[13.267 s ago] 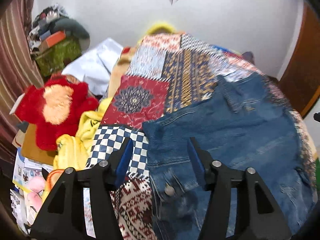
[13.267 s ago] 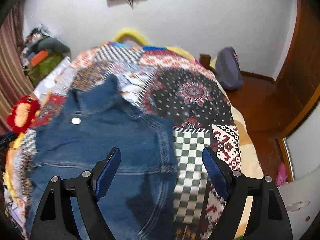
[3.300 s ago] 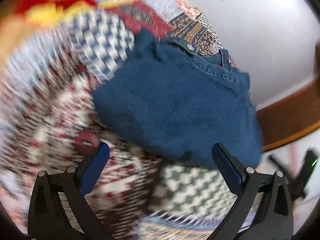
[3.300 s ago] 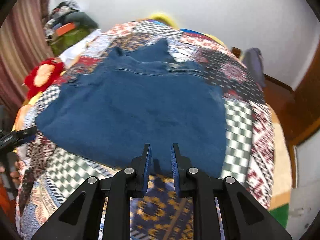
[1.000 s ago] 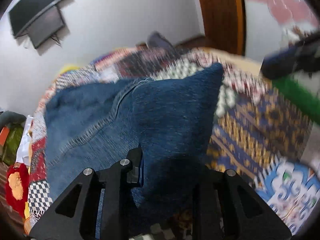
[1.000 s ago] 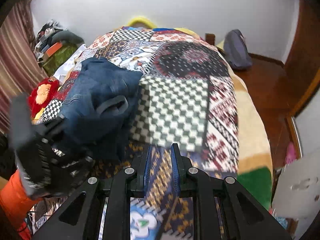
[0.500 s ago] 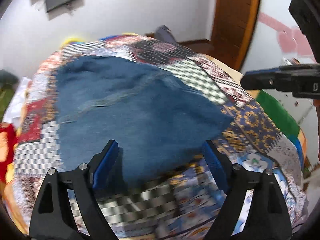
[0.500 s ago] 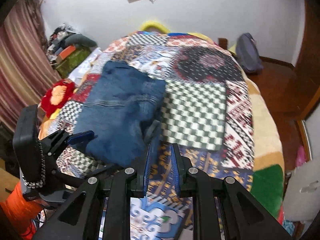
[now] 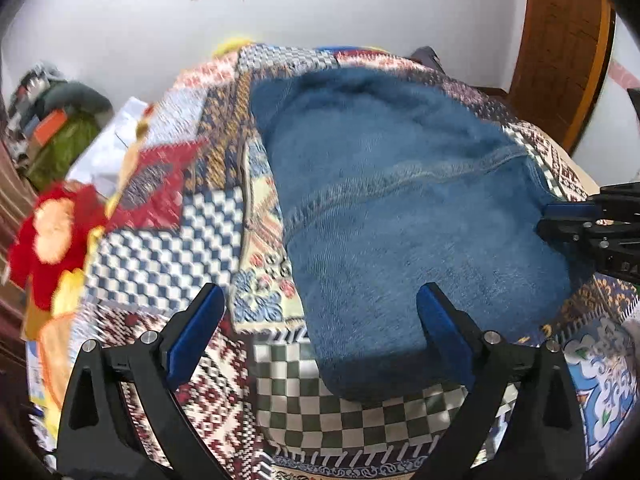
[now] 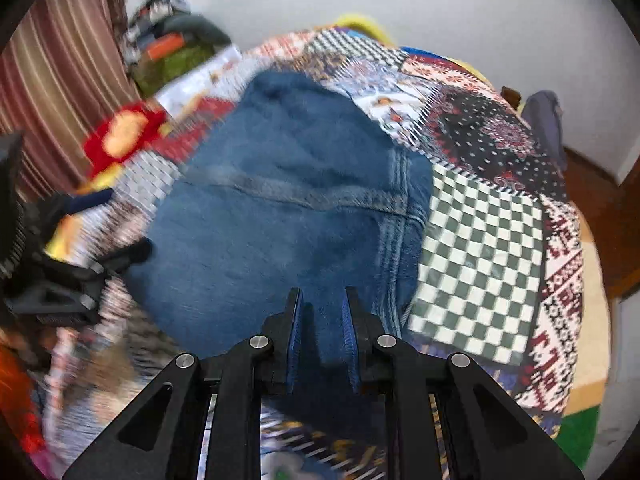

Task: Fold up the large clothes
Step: 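Lower the folded jacket onto the quilt with the left tool and release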

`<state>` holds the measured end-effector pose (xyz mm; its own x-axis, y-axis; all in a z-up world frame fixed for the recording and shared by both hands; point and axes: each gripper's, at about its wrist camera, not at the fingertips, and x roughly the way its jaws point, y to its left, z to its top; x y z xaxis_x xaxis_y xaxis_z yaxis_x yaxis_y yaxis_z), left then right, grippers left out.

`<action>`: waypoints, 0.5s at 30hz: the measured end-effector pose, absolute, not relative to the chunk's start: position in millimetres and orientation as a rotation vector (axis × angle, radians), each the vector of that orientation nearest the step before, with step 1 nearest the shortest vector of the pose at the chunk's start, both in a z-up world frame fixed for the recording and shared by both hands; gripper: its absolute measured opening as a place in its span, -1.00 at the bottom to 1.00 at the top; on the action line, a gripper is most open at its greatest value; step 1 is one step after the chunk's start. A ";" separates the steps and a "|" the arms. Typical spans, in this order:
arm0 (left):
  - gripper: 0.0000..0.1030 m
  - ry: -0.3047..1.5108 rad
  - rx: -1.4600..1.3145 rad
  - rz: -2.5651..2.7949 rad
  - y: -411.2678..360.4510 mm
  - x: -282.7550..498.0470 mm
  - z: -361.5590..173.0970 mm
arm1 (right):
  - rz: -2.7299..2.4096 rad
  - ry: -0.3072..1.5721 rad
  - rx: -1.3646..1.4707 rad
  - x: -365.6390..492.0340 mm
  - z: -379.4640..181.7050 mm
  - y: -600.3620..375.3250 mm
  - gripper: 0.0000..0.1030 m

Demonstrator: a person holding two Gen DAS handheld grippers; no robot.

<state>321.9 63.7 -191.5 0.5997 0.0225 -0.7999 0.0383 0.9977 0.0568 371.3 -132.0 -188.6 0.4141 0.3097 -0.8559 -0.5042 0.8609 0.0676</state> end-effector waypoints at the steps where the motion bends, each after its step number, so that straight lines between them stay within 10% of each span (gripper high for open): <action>1: 0.95 0.924 0.045 -0.025 66.0 320.0 -195.4 | 0.517 1.031 -0.228 372.1 -195.2 -132.5 -0.71; 15: 1.00 0.939 0.009 -0.018 76.5 301.1 -207.0 | 0.453 0.983 -0.318 339.7 -215.2 -162.7 -0.71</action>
<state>301.1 76.5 -207.0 0.5905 -0.0121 -0.8069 0.0196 0.9998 -0.0007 339.7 -162.7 -215.2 0.4740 0.2222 -0.8520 -0.5034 0.8623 -0.0551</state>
